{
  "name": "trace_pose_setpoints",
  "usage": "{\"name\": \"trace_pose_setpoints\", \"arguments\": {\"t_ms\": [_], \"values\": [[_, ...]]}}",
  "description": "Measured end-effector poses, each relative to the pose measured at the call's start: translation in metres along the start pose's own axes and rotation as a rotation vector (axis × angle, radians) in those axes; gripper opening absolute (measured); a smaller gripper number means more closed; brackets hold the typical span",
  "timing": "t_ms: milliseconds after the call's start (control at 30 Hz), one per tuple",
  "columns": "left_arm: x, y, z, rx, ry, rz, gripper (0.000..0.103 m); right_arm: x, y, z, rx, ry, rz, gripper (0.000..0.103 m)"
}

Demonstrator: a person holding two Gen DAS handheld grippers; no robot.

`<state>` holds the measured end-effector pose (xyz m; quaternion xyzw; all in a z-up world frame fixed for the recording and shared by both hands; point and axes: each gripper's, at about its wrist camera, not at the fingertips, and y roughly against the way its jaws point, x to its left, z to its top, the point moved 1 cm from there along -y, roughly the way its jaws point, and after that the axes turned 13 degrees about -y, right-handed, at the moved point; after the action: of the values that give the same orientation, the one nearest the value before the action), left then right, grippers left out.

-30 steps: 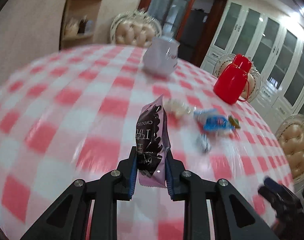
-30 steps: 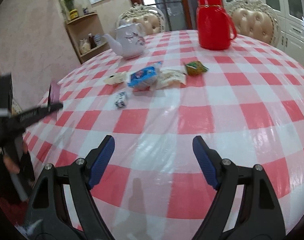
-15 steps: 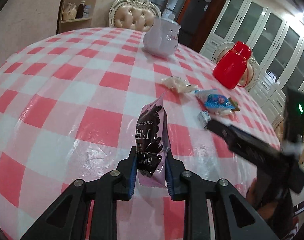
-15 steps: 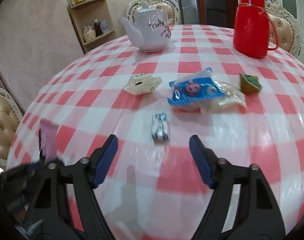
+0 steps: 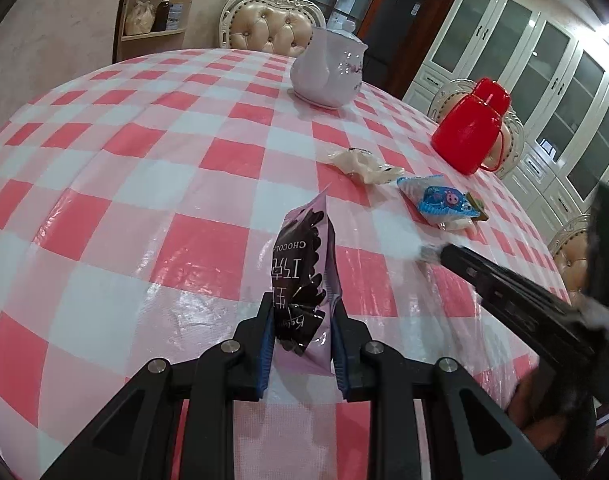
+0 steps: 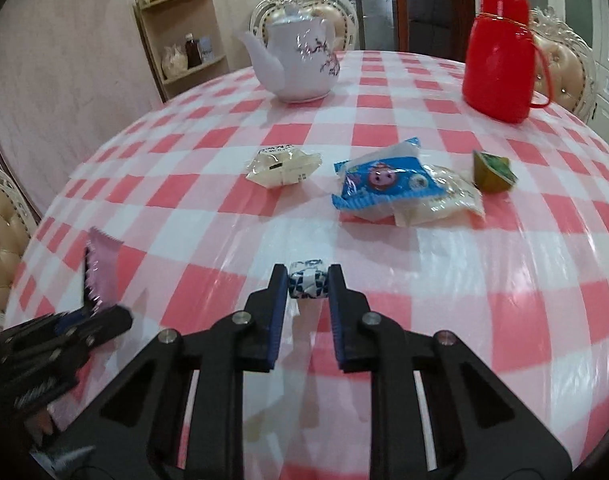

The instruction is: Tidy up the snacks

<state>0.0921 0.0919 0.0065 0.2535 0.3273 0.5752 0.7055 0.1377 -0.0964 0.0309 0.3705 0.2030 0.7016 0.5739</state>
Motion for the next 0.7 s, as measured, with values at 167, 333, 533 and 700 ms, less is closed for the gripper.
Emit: {"name": "trace_pose_setpoints", "arguments": {"t_ms": [167, 333, 533, 700], "values": [[0.005, -0.006, -0.002, 0.018, 0.021, -0.021, 0.029, -0.001, 0.008, -0.019, 0.049, 0.001, 0.003, 0.024], [-0.001, -0.006, -0.002, 0.02, -0.007, -0.01, 0.032, -0.009, 0.016, -0.034, 0.098, -0.012, 0.007, 0.028], [-0.001, -0.007, -0.001, 0.01, -0.006, -0.02, 0.04, -0.002, 0.008, -0.03, 0.088, 0.02, -0.013, 0.054], [-0.014, -0.011, 0.001, 0.017, -0.083, 0.025, 0.047, 0.009, -0.001, -0.029, 0.096, 0.077, -0.068, 0.044]]}}
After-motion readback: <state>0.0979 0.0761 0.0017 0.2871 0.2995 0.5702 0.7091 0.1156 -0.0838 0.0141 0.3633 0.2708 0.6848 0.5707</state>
